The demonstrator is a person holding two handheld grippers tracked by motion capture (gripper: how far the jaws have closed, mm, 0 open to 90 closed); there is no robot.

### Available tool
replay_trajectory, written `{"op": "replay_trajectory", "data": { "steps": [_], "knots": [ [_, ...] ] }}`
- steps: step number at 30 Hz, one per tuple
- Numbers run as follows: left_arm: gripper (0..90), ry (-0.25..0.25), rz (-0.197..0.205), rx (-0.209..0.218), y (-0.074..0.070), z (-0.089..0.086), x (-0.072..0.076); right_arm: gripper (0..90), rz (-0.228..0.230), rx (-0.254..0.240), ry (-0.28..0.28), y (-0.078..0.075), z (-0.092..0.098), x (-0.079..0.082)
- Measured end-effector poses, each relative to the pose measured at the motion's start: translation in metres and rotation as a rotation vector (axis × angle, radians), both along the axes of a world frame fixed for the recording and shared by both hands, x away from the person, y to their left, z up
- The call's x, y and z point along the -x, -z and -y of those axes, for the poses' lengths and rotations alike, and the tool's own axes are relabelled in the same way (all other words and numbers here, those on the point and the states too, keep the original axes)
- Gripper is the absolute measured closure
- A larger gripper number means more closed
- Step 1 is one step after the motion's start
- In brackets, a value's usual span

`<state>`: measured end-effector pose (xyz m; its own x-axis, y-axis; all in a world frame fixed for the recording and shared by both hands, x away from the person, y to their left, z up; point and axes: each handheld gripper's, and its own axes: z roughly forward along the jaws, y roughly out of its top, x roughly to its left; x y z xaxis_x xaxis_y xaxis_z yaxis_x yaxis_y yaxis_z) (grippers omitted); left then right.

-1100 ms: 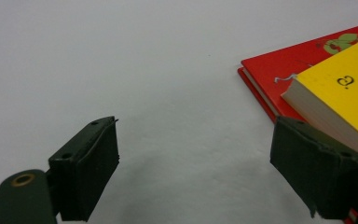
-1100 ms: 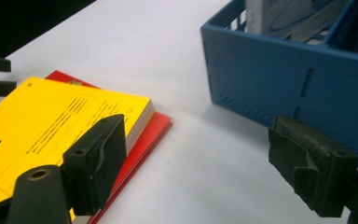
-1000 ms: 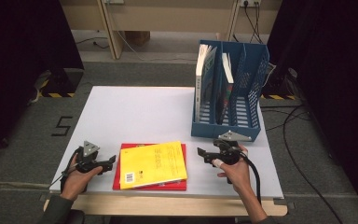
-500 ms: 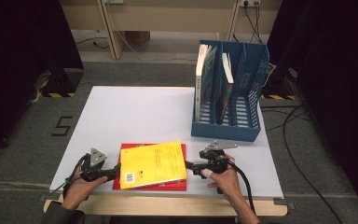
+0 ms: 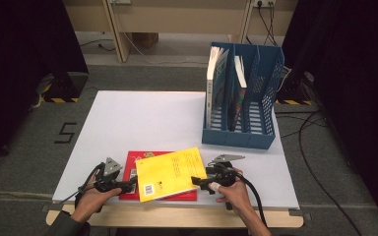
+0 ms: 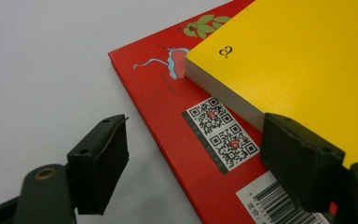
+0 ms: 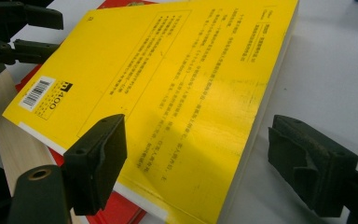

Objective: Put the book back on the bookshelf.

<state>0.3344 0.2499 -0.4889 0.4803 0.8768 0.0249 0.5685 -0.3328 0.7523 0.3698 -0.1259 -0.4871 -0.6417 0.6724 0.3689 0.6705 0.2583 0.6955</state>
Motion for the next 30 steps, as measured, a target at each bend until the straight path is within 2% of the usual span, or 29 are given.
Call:
{"op": "replay_trajectory", "data": {
  "steps": [2, 4, 6, 9, 11, 12, 15, 17, 19, 21, 24, 26, 27, 28, 29, 30],
  "knots": [
    [18.9, 0.0, 0.001, 0.001, 0.0, 0.0, 0.0, 21.3, -0.011, -0.001, -0.006, 0.002, 0.0, 0.0],
    [19.2, 0.004, 0.007, -0.015, 0.0, 0.0, 0.001, 20.7, -0.025, 0.003, -0.002, 0.004, -0.002, 0.001],
    [19.2, 0.005, 0.007, -0.016, 0.0, 0.001, 0.001, 20.8, -0.019, 0.001, -0.008, 0.004, -0.003, 0.001],
    [19.9, 0.006, 0.005, -0.01, 0.0, 0.0, 0.002, 17.6, -0.034, -0.03, 0.014, 0.006, -0.006, 0.002],
    [21.6, 0.006, -0.001, 0.0, 0.0, 0.001, 0.002, 18.7, -0.047, -0.056, 0.046, 0.007, -0.006, 0.002],
    [22.5, 0.008, -0.004, 0.003, 0.0, 0.001, 0.002, 20.9, -0.066, -0.077, 0.076, 0.007, -0.006, 0.003],
    [24.6, 0.002, -0.011, 0.016, 0.0, 0.001, 0.002, 36.5, -0.081, -0.11, 0.156, 0.008, -0.001, 0.004],
    [25.3, 0.0, -0.023, 0.029, 0.0, 0.001, 0.001, 44.5, -0.1, -0.157, 0.196, 0.009, 0.003, 0.004],
    [25.4, -0.007, -0.035, 0.046, 0.0, 0.0, 0.0, 48.7, -0.102, -0.2, 0.216, 0.007, 0.006, 0.003],
    [25.2, -0.008, -0.034, 0.048, 0.001, 0.001, -0.001, 50.8, -0.091, -0.262, 0.237, -0.001, 0.008, 0.001],
    [25.4, -0.008, -0.018, 0.04, 0.001, 0.005, -0.002, 53.7, -0.049, -0.338, 0.225, -0.019, 0.011, -0.006],
    [25.4, -0.009, -0.012, 0.042, 0.002, 0.009, -0.002, 56.1, -0.037, -0.366, 0.212, -0.03, 0.009, -0.009],
    [25.4, -0.003, -0.01, 0.051, 0.002, 0.013, -0.002, 60.1, -0.052, -0.395, 0.188, -0.035, 0.008, -0.011],
    [22.2, 0.022, -0.012, 0.044, 0.002, 0.019, -0.002, 62.0, -0.092, -0.44, 0.138, -0.039, 0.002, -0.012],
    [22.2, 0.032, -0.011, 0.04, 0.002, 0.024, -0.002, 62.9, -0.085, -0.416, 0.103, -0.043, -0.011, -0.011],
    [22.3, 0.053, 0.001, 0.017, 0.001, 0.03, -0.002, 61.2, -0.06, -0.379, 0.095, -0.046, -0.019, -0.01]
  ]
}}
